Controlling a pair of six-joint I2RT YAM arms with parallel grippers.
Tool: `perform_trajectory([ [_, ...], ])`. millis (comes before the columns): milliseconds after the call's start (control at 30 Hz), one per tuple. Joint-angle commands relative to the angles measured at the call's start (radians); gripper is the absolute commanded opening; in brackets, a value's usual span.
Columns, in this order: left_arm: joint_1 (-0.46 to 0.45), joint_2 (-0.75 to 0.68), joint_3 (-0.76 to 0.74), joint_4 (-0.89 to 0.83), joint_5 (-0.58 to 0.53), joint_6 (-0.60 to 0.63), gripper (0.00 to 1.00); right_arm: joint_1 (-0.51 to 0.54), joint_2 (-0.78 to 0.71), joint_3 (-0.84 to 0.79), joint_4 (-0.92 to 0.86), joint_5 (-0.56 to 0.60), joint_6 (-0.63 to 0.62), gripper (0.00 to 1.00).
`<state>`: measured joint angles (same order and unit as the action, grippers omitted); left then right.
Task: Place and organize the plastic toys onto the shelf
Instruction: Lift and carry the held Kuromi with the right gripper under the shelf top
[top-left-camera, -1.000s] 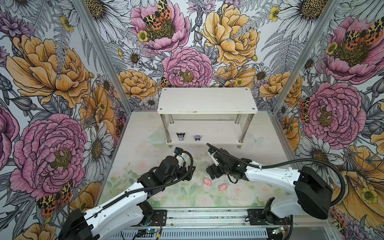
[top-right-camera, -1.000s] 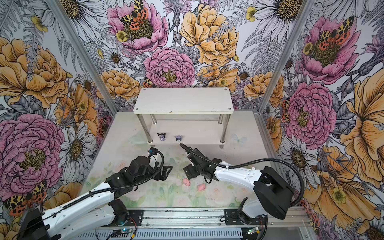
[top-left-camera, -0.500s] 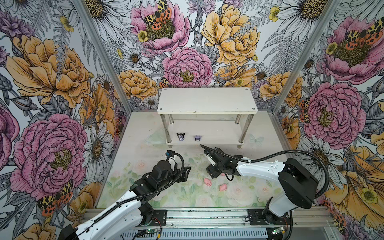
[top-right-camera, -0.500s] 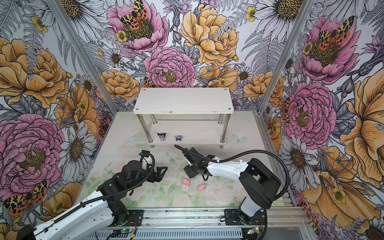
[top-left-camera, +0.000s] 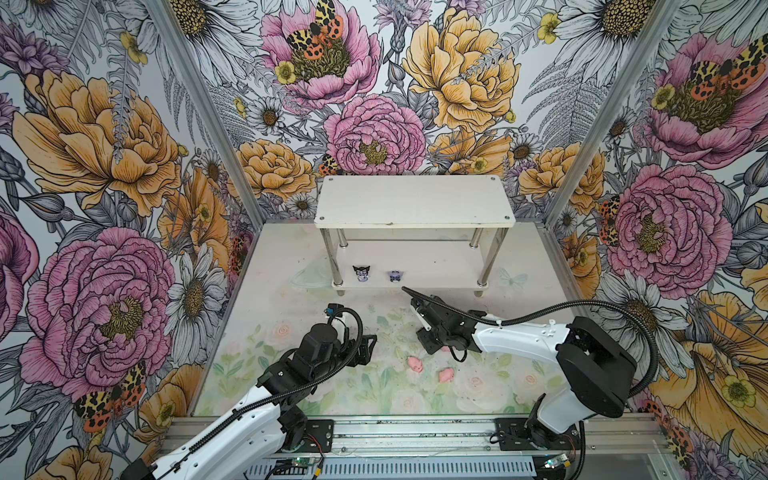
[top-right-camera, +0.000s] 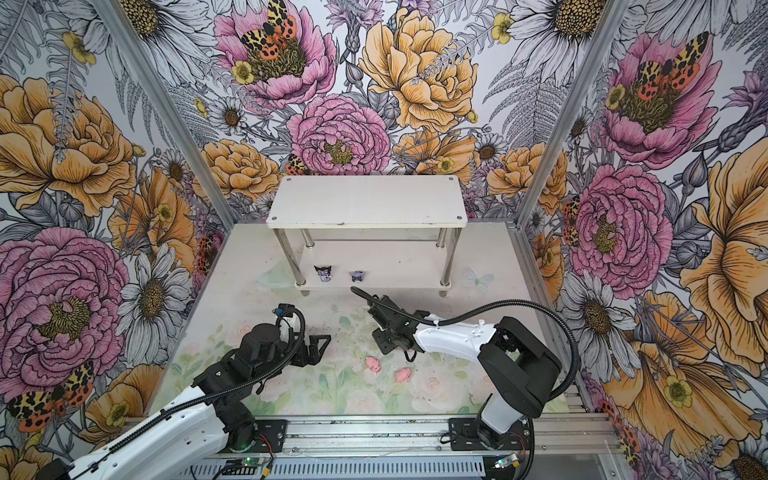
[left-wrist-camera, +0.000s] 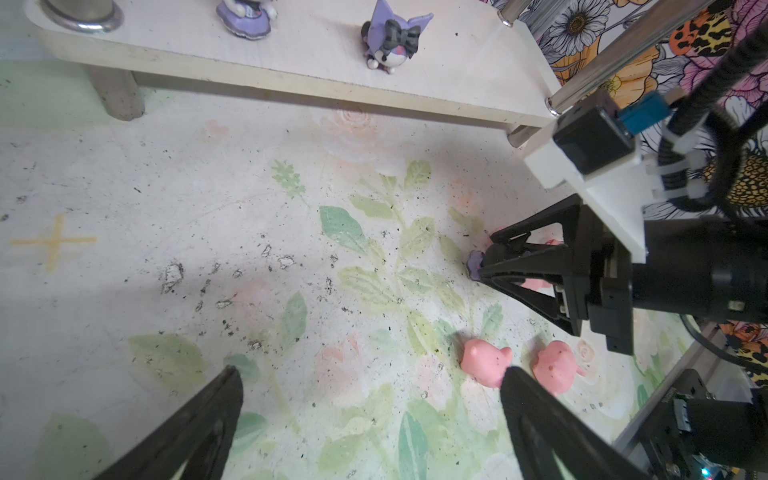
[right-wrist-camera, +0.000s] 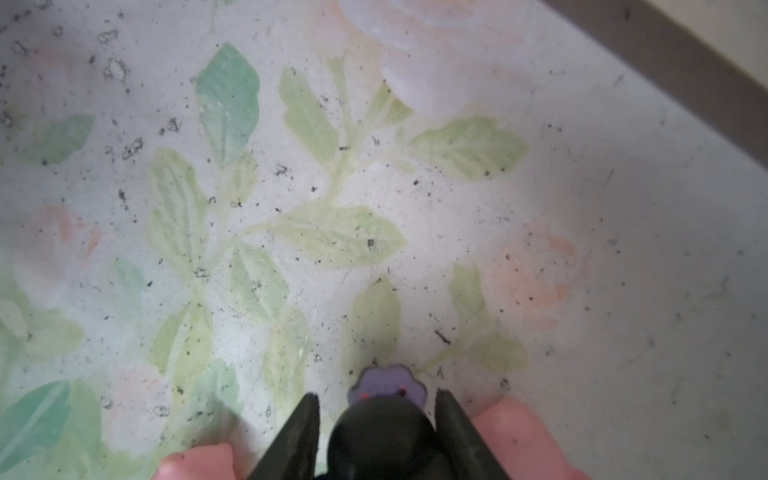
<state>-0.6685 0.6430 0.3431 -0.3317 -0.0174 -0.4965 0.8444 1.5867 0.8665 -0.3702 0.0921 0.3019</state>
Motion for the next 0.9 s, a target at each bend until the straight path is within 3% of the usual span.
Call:
perform_trajectory([
  [0, 0.012, -0.007, -0.017, 0.031, 0.016, -0.013, 0.99, -0.007, -0.02, -0.006, 0.007, 0.054, 0.057, 0.34],
  [200, 0.022, -0.002, -0.027, 0.05, 0.017, -0.007, 0.99, -0.014, -0.069, 0.025, -0.011, 0.102, 0.121, 0.28],
  [433, 0.037, -0.001, -0.042, 0.065, 0.029, -0.004, 0.99, -0.114, -0.058, 0.227, -0.175, 0.14, 0.222, 0.29],
  [633, 0.061, -0.011, -0.053, 0.074, 0.055, 0.0, 0.99, -0.215, 0.048, 0.419, -0.267, 0.087, 0.25, 0.29],
  [867, 0.088, -0.036, -0.064, 0.077, 0.088, -0.002, 0.99, -0.231, 0.193, 0.558, -0.341, 0.096, 0.255, 0.28],
])
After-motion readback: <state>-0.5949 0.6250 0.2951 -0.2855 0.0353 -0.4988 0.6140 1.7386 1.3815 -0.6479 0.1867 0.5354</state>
